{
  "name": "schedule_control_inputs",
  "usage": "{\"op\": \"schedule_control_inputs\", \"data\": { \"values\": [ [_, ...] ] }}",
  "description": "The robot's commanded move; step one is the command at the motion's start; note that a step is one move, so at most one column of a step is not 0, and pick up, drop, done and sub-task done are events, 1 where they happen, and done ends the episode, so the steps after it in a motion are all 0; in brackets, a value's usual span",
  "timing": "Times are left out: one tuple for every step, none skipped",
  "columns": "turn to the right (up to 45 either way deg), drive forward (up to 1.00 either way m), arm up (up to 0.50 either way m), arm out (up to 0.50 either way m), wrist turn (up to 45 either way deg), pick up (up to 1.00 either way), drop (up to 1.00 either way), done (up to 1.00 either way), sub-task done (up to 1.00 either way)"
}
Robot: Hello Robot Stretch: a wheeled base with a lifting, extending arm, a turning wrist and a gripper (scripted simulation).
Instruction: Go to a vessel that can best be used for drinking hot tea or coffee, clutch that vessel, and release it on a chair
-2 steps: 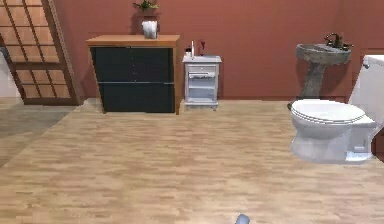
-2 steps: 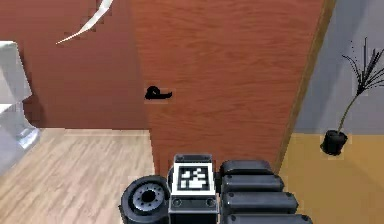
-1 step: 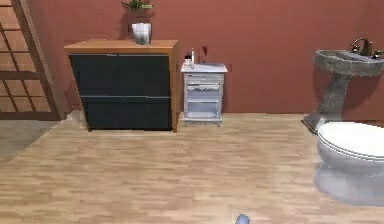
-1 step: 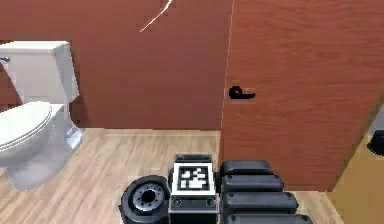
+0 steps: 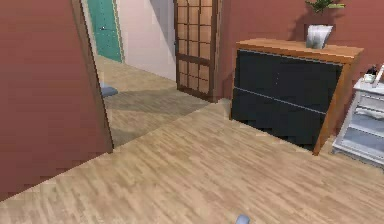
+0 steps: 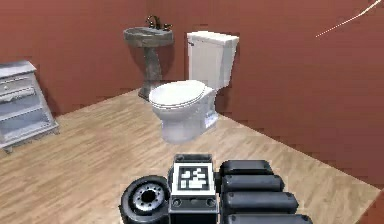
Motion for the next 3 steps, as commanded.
{"op": "schedule_control_inputs", "data": {
  "values": [
    [0.0,0.3,0.0,0.0,0.0,0.0,0.0,0.0,0.0],
    [0.0,0.15,0.0,0.0,0.0,0.0,0.0,0.0,0.0],
    [-3.0,0.0,0.0,0.0,0.0,0.0,0.0,0.0,0.0]
  ]
}}
